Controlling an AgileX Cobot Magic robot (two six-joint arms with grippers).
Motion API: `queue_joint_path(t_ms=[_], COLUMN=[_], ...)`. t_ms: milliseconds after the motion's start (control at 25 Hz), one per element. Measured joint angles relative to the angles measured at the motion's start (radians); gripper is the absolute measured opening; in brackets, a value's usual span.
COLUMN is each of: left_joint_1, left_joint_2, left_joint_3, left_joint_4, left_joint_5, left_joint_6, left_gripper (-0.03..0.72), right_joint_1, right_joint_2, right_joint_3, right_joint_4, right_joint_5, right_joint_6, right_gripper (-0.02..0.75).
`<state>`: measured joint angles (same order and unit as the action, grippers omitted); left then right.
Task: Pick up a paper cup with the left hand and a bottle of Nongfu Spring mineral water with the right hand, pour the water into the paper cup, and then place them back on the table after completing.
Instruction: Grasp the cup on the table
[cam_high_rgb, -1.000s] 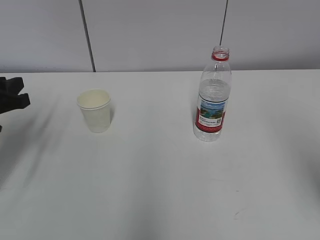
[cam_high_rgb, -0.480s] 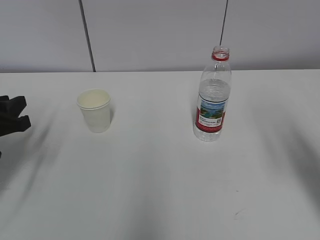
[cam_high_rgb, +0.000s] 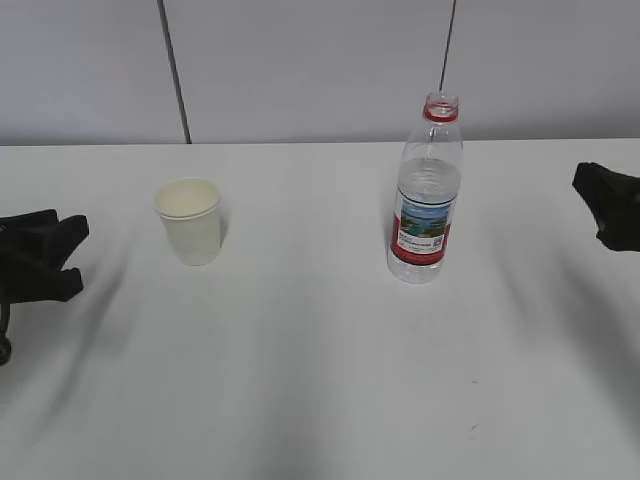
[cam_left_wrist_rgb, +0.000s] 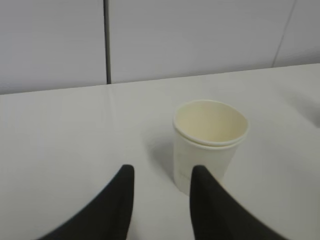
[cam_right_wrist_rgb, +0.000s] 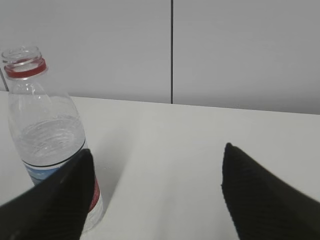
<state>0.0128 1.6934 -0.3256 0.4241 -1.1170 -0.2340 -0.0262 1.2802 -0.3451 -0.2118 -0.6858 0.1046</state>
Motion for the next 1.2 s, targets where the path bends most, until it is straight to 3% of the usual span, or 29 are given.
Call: queue_joint_path(t_ms=[400, 520, 680, 760, 1200], left_joint_1=[0.0, 0.0, 0.0, 0.0, -0.014], left_joint_2=[0.143, 0.144, 0.144, 0.144, 0.238], left_joint_3=[0.0, 0.0, -0.002, -0.011, -0.166], left_joint_4=[0.091, 0.09, 0.091, 0.092, 0.126], left_joint_5=[-0.019, -0.023, -0.025, -0.025, -0.027], left_joint_6=[0.0, 0.0, 0.0, 0.0, -0.004], left_gripper=[0.253, 0.331, 0.566, 0.634, 0.666], right_joint_1=[0.0, 0.0, 0.0, 0.0, 0.0], right_joint_2=[0.178, 0.195, 0.197, 0.197, 0.199], right_joint_3=[0.0, 0.0, 0.0, 0.0, 0.0], right_joint_4=[-0.052, -0.052, -0.052, -0.052, -0.052], right_joint_5=[-0.248, -0.294, -0.313, -0.321, -0.345], right_joint_6=[0.006, 0.006, 0.006, 0.006, 0.006], right_gripper=[0.587, 0.587, 0.587, 0.587, 0.587])
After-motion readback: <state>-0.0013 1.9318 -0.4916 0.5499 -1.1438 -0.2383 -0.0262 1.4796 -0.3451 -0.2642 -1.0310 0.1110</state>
